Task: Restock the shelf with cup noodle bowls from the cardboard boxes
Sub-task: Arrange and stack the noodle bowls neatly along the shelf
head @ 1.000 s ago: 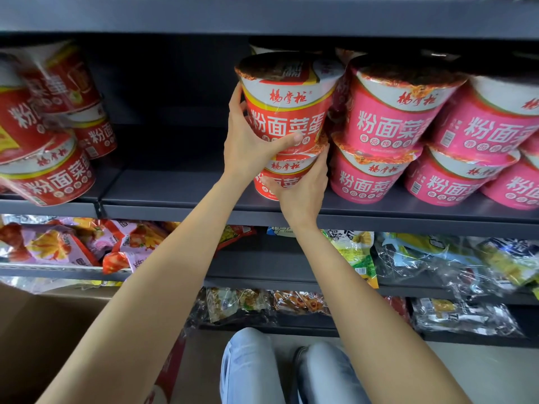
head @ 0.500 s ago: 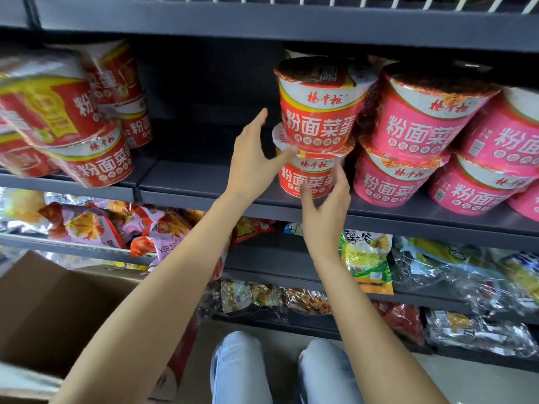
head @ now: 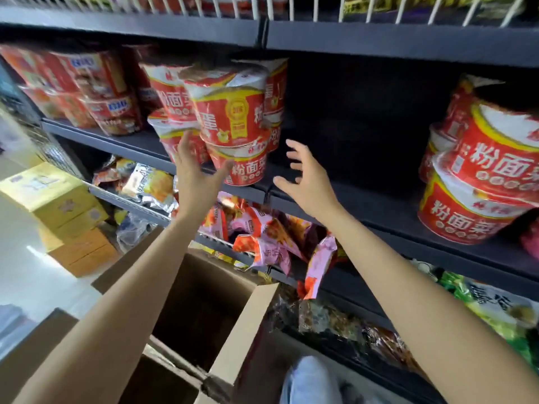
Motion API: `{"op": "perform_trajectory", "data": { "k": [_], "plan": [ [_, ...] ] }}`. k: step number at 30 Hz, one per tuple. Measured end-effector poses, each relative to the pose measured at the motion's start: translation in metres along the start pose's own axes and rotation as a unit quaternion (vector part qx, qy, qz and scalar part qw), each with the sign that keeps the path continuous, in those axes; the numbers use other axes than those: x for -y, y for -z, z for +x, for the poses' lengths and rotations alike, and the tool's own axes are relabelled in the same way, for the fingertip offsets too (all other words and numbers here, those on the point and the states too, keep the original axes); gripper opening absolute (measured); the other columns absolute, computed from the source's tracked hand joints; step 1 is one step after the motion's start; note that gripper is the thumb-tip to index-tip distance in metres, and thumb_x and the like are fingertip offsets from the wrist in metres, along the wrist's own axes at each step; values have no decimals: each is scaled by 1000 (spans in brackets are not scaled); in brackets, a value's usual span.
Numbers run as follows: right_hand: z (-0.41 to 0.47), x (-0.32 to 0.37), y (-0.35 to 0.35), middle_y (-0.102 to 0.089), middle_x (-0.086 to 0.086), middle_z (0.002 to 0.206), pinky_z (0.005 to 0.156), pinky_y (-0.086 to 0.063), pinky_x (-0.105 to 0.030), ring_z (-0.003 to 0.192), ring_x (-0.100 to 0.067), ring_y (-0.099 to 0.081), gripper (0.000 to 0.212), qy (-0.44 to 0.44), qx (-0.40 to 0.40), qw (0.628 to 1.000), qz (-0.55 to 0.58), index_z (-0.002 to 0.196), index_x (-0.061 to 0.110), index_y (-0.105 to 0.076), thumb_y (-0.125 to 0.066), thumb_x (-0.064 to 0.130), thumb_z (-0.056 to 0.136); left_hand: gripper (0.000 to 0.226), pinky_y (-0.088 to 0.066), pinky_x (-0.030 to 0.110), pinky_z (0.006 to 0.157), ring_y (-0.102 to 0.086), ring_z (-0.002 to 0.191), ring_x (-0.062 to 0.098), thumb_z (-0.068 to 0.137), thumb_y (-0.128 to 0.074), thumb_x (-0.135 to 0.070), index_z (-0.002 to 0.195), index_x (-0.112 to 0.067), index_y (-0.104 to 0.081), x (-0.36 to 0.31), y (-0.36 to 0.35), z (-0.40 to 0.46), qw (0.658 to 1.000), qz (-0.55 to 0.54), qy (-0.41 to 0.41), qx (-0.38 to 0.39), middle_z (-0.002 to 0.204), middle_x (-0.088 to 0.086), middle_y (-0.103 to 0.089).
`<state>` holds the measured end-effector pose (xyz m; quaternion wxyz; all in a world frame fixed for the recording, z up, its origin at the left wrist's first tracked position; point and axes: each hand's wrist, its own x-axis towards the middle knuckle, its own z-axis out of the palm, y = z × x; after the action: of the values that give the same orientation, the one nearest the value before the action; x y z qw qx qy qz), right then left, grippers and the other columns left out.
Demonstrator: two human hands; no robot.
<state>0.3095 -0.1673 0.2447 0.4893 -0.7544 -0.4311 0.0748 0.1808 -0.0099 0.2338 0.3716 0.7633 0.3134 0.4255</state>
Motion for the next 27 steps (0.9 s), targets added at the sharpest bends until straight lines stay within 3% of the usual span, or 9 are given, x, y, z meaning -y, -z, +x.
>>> {"op": "perform_trajectory", "data": {
  "k": [3,6,8,12,16,21,24,27],
  "plan": [
    [52,-1,-33,-25,-8,153,111,-27,-37,139,-20,-28,105,-10,-9,999,50,151,21,-8,-80,27,75,111,-26,35,115,-25,143,17,72,-77,-54,152,-28,-5,9,-3,35,996,-62,27,64,158,1,-20],
    [86,-15,-60,-22,-4,154,113,-28,-42,141,-20,-28,132,-20,-10,996,84,151,24,9,-88,34,62,123,-31,40,115,-31,141,16,59,-79,-65,150,-33,-3,13,-16,53,995,-78,4,63,154,1,-27],
    [95,-23,-72,-21,-1,155,112,-30,-38,139,-17,-30,138,-33,7,993,116,148,28,18,-89,33,61,127,-33,39,114,-34,139,15,56,-80,-65,150,-30,-1,12,-27,57,996,-85,2,41,152,2,-30],
    [93,-30,-80,-29,0,151,107,-39,-40,134,-15,-38,131,-24,-14,988,151,149,30,8,-90,31,61,125,-40,38,109,-44,132,13,55,-80,-67,149,-29,-6,5,-41,52,997,-73,-8,-22,147,-2,-40],
    [66,-36,-52,-35,3,150,96,-41,-27,132,-12,-41,125,-19,-88,988,127,150,33,-1,-88,38,61,121,-45,33,104,-49,127,9,57,-82,-62,149,-27,-12,-11,-55,31,996,-85,-31,-21,143,-5,-46],
    [35,-54,2,-37,-1,150,97,-39,-27,132,-15,-42,128,-63,-174,980,76,152,25,0,-88,42,59,122,-48,32,101,-53,123,6,54,-81,-66,148,-31,-11,-44,-100,15,992,-107,-46,51,141,-8,-48],
    [26,-68,26,-42,2,144,100,-42,-30,129,-14,-45,121,-76,-220,971,49,149,22,-15,-90,41,56,122,-47,38,103,-53,123,8,53,-82,-63,148,-30,-12,-55,-130,10,986,-134,-34,91,141,-6,-48],
    [20,-84,41,-45,8,139,95,-44,-23,123,-7,-48,114,-66,-263,961,56,144,26,-25,-91,41,53,118,-48,36,101,-54,119,7,59,-86,-52,149,-30,-12,-62,-154,10,978,-144,-33,147,137,-8,-50]
  ]
}}
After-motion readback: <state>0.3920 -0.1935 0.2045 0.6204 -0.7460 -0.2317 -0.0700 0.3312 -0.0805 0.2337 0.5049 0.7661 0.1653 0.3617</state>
